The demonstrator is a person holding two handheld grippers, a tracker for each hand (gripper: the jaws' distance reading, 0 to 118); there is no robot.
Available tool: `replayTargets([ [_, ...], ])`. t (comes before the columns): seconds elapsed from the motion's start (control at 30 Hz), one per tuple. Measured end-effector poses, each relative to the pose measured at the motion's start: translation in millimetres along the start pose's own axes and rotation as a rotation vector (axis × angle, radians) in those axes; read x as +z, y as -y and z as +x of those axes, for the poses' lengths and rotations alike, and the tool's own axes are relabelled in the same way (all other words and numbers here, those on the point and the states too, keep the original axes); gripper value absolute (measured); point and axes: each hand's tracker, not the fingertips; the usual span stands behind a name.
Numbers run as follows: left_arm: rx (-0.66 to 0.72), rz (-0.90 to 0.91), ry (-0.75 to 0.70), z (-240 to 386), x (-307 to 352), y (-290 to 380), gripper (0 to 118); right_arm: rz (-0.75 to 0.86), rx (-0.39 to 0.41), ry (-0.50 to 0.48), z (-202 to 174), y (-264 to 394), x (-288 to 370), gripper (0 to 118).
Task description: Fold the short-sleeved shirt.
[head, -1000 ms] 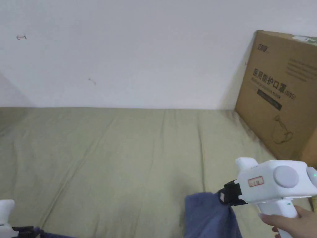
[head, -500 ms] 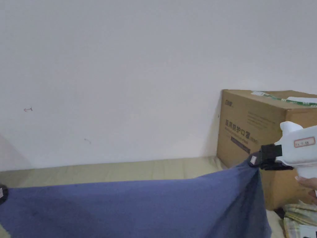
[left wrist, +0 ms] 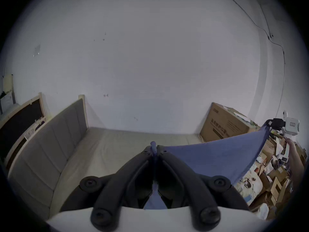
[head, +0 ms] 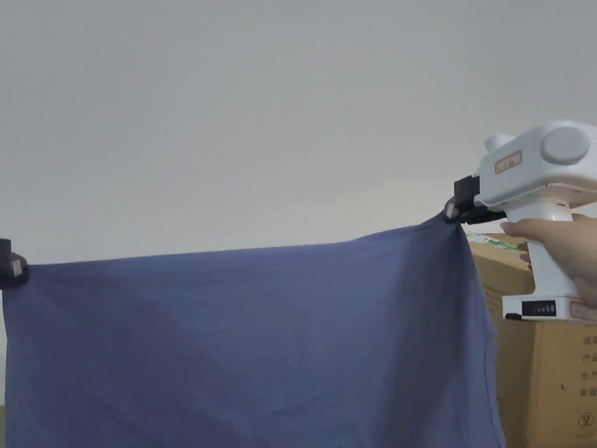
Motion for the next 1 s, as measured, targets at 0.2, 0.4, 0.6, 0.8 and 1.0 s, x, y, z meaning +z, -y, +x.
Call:
replayTargets([
  [0.2, -0.034, 0.071, -0.042, -0.7, -64.5, -36.2, 3, 0.071, 0.004, 0.052, -9.8, -38.2, -63.7, 0],
  [0.4, -0.030, 0.159, -0.069, -1.1, -125.0, -53.2, 3, 0.167, 0.033, 0.107, -16.7, -56.4, -114.6, 0],
  [0.6, -0.066, 0.224, -0.105, -0.4, -173.5, -33.3, 3, 0.258, 0.067, 0.157, -20.9, -49.7, -151.7, 0],
  [0.8, -0.014, 0.023, -0.105, -5.5, -227.3, 59.8, 3, 0.111, 0.035, 0.174, 7.3, 47.9, -214.7, 0],
  [1.0, 0.074, -0.448, -0.096, -31.4, -268.6, 251.1, 3, -0.345, 0.018, 0.197, 73.6, 262.5, -270.0, 0],
])
